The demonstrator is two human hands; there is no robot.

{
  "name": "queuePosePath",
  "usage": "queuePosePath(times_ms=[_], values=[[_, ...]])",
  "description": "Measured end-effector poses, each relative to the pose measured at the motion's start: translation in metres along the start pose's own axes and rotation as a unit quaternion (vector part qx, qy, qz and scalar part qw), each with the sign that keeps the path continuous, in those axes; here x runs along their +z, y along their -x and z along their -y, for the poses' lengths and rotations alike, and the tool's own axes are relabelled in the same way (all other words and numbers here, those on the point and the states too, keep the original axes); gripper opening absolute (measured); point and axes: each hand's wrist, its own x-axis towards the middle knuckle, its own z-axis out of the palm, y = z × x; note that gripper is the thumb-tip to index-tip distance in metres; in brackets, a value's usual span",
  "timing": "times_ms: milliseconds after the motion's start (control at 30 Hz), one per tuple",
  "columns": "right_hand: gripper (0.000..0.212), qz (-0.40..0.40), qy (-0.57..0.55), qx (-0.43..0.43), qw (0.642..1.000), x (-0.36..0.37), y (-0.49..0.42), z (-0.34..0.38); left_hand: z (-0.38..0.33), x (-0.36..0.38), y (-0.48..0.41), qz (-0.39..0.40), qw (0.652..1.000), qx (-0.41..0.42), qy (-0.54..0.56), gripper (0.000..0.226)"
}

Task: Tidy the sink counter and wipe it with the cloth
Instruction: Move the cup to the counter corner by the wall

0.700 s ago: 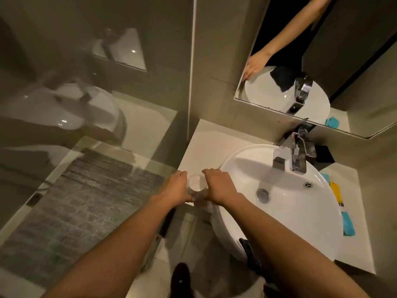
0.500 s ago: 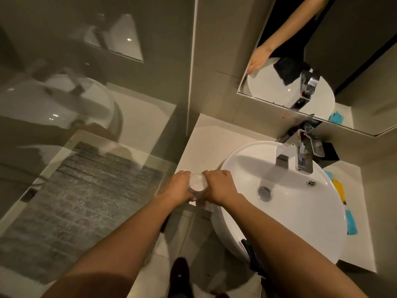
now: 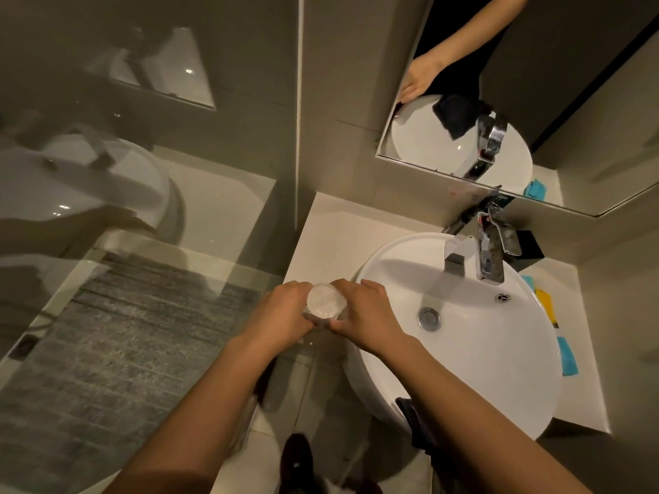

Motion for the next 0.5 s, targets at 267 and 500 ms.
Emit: queuePosePath(times_ms=[267, 500], values=[[0.055, -0.087, -0.098, 0.053, 0.990, -0.048, 0.063, -0.047, -0.088, -0.012, 0.000, 0.020, 0.994, 0.107, -0.022, 0.045], [0.053, -0.166, -0.112, 0.141, 0.969, -0.090, 0.133, -0.119, -0.192, 0.023, -0.011, 0.061, 0.974, 0.213, -0.037, 0.038]])
